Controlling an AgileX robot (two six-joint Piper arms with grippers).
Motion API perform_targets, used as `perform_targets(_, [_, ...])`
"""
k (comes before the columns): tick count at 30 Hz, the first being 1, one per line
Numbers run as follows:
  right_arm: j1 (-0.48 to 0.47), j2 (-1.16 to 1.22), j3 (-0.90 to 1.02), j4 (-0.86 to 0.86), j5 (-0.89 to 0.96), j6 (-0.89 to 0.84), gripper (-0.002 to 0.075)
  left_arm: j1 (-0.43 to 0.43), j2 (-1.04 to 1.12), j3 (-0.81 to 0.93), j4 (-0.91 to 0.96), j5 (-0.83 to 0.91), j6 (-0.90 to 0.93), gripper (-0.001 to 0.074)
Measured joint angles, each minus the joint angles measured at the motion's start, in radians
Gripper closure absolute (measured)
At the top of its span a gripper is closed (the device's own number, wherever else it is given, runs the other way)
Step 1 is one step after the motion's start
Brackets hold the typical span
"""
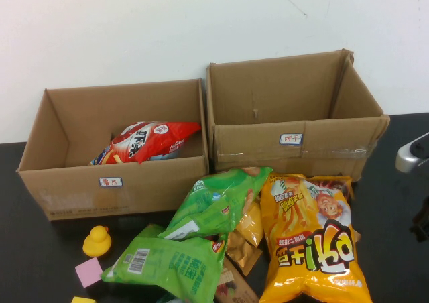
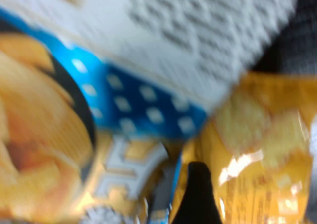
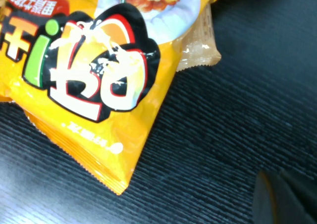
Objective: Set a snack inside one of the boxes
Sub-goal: Pick up the biscuit
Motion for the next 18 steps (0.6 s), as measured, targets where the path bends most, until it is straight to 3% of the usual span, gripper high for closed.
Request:
perform_targets(4, [0.000,0.002,0.000,0.002,0.000,0.000,0.0727,0.060,0.000,0.000,-0.035,-0.020,0.077,0.0260])
perform_targets(10, [0.000,0.002,0.000,0.002,0.000,0.000,0.0727,0.072,0.000,-0.002,-0.206,-0.022,0.270,0.0260])
perform_targets(18, [0.000,0.002,0.000,0.004,-0.002,-0.006,0.0727,0.078,0.014,-0.002,-0.236,-0.032,0.313,0.0260])
